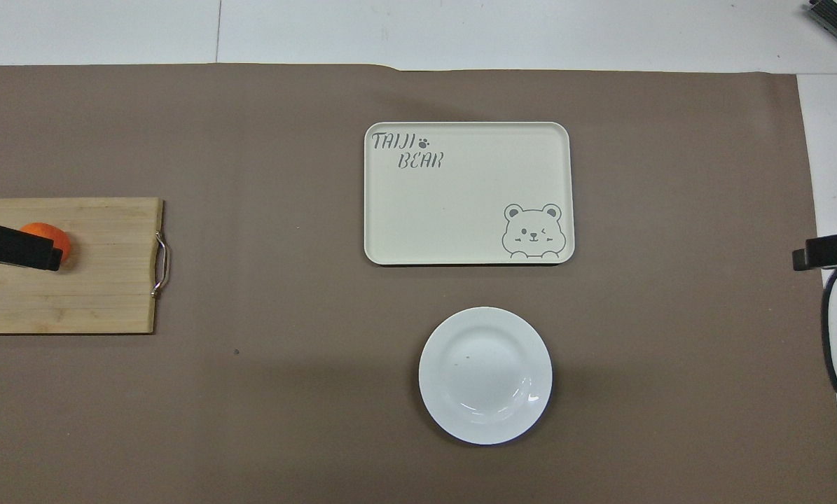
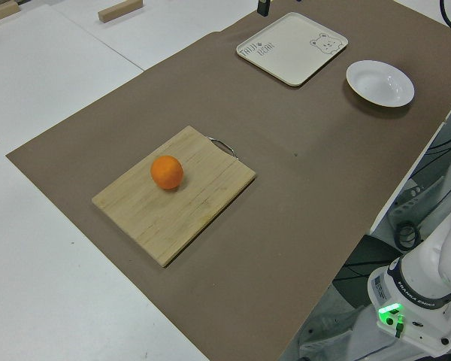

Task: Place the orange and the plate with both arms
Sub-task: 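Close the left gripper around the orange on the wooden board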

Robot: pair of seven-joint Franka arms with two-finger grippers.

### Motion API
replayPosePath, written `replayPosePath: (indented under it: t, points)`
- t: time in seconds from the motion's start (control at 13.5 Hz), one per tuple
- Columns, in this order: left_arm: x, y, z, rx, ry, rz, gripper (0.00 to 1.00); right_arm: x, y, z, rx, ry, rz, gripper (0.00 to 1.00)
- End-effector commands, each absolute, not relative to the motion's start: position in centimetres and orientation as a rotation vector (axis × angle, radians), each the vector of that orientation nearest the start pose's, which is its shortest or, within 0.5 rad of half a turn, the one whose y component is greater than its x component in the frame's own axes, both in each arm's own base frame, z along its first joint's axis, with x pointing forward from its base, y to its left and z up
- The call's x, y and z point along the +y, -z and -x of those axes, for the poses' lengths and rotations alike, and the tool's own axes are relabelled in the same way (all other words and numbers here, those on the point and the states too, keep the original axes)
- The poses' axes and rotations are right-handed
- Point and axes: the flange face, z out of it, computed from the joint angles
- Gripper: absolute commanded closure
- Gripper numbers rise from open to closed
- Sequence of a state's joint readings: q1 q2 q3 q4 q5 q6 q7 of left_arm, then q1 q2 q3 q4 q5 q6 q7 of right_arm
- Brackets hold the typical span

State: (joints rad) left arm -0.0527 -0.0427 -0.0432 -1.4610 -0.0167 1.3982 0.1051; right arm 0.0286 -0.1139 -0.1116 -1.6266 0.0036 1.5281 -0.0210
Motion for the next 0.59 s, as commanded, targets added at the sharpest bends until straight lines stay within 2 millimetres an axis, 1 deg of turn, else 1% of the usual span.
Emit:
replayPosePath:
  t: [0.0, 0.15, 0.3, 0.52]
  points:
    - [-5.54, -68.57, -51.10, 0.322, -0.031, 3.116, 0.00, -4.73, -65.93, -50.75, 0.070, 0.018, 3.139, 0.00]
    - [-5.53, -68.58, -51.32, 0.328, -0.017, 3.112, 0.00, -4.73, -65.93, -50.75, 0.070, 0.018, 3.139, 0.00]
    - [-5.62, -68.95, -51.82, 0.332, 0.050, 3.114, 0.00, -4.73, -65.93, -50.75, 0.070, 0.018, 3.139, 0.00]
    - [-4.75, -68.97, -51.99, 0.294, 0.055, 3.118, 0.00, -4.73, -65.93, -50.75, 0.070, 0.018, 3.139, 0.00]
